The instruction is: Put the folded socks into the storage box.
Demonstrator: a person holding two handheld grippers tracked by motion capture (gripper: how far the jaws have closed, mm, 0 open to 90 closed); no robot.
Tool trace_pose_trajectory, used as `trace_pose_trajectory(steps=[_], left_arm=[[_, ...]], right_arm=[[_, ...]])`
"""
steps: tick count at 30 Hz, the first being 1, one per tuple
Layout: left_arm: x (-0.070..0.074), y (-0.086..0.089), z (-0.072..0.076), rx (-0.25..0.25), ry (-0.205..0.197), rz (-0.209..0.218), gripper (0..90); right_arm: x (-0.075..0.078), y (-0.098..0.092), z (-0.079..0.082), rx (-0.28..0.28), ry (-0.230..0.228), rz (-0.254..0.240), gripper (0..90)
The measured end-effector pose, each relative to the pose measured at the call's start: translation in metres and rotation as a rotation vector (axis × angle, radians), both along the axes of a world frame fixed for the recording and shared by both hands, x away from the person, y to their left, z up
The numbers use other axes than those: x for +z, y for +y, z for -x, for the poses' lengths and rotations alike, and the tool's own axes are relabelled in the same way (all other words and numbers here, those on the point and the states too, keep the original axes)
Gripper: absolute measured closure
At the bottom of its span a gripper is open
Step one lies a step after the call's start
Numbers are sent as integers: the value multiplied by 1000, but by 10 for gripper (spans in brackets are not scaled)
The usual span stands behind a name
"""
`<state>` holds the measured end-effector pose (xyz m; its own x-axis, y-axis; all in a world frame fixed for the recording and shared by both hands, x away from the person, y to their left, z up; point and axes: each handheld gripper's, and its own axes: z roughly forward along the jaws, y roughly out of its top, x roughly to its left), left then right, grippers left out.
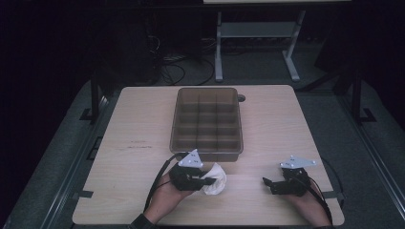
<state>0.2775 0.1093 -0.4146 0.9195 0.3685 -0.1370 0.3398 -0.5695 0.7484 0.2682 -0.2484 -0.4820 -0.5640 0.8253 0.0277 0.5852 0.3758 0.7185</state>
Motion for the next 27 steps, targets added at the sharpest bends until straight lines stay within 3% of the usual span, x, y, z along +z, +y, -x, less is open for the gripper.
trace_pose_trajectory(steps=[9,27], left_arm=[[17,3,-13,9,-16,31,746],[40,4,-46,35,-41,38,745]], right_arm=[[0,0,0,0,1,0,105],[0,0,0,1,2,-2,105]])
